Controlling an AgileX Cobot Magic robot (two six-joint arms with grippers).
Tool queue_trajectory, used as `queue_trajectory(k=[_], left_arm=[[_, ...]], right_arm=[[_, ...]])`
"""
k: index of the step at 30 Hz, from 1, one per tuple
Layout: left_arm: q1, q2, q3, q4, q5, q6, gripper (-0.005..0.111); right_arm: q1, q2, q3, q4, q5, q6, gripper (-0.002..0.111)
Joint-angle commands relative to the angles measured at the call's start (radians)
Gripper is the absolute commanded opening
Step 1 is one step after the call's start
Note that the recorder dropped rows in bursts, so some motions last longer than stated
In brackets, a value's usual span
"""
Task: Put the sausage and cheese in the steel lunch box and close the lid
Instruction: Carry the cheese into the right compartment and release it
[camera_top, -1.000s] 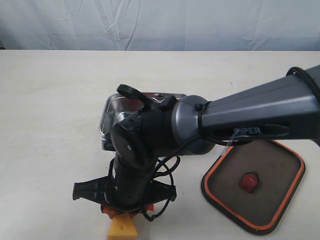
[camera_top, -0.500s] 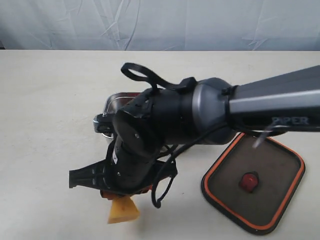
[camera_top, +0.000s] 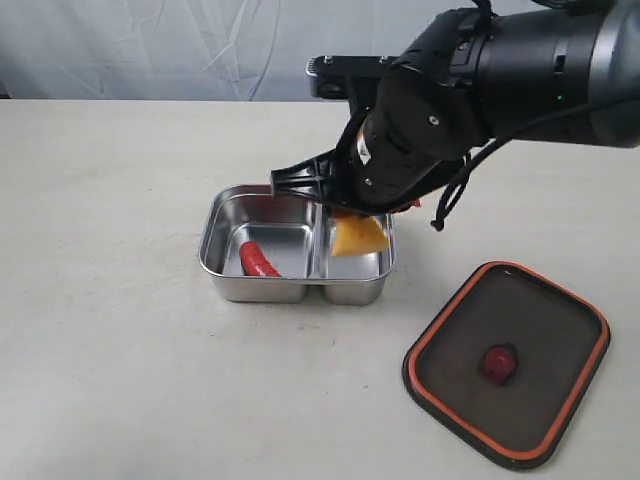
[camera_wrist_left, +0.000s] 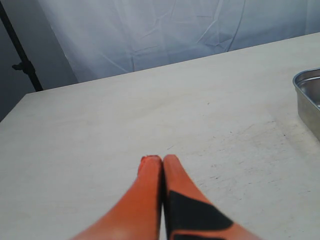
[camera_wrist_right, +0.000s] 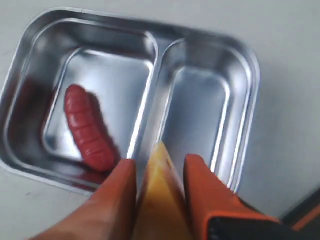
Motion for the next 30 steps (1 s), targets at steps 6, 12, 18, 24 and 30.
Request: queue_trajectory(k=[6,12,18,24,30], left_arm=[[-0.007,-0.004,0.003,0.0,-0.008,-0.002,0.0],[-0.007,-0.004,0.003,0.0,-0.008,-0.002,0.0],[-0.007,-0.004,0.003,0.0,-0.008,-0.002,0.0],[-0.007,-0.004,0.003,0.0,-0.01,-0.002,0.0],[-0.007,-0.004,0.003,0.0,-0.01,-0.002,0.0]], right_arm=[[-0.014,0.144,-0.003,-0.233,-0.159,-0.009,0.0],[-0.014,0.184,-0.003,-0.262,-0.162,-0.005,0.001],[-0.014,0.184,-0.003,-0.268,-0.163,0.003,0.035],[-0.014,0.178,-0.003,-0.217,-0.14,0.029,0.072],[-0.012,0.124,-0.003,-0.141,-0.046,0.028,0.072]])
